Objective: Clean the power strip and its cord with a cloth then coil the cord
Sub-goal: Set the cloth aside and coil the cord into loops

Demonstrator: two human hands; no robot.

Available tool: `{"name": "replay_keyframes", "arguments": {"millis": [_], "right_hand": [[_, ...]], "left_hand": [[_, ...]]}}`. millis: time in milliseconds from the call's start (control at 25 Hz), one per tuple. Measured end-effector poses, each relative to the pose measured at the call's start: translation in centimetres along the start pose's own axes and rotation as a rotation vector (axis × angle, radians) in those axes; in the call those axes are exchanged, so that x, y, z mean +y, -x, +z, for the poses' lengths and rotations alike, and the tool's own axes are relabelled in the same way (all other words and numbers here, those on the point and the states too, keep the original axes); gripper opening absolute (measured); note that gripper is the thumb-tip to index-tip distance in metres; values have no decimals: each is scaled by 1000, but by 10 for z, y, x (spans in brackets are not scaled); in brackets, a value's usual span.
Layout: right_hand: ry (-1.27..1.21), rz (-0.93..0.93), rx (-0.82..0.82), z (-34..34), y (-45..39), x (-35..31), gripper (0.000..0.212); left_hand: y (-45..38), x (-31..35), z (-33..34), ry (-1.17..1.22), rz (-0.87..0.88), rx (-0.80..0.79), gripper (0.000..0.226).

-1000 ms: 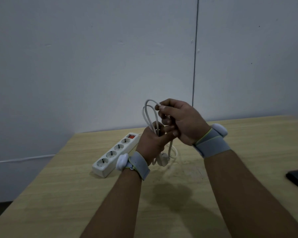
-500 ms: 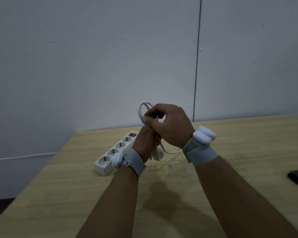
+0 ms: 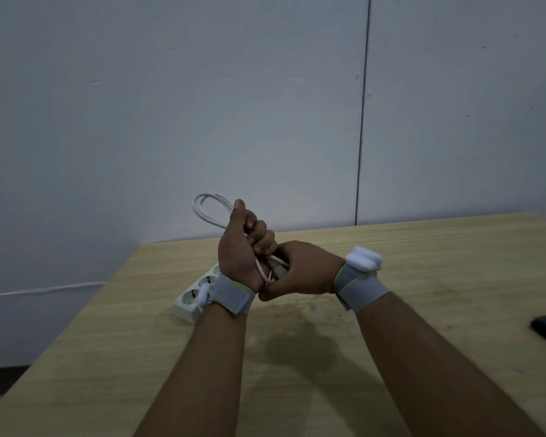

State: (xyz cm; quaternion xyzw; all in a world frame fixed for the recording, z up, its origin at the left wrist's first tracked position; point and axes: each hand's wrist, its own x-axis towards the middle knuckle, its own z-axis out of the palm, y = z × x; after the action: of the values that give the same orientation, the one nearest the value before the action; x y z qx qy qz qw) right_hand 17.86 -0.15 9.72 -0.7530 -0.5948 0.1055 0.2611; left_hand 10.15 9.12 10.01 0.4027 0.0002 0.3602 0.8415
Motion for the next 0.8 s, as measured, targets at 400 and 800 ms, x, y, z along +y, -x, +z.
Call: {"name": "replay_keyframes", "arguments": {"millis": [400, 800], "right_hand": [[209, -68, 88, 8, 0, 10, 13], [126, -4, 8, 8, 1, 11, 39]], "left_hand": [[0, -20, 3, -153, 38, 128, 45], [2, 9, -3, -69, 34, 159, 49]]}}
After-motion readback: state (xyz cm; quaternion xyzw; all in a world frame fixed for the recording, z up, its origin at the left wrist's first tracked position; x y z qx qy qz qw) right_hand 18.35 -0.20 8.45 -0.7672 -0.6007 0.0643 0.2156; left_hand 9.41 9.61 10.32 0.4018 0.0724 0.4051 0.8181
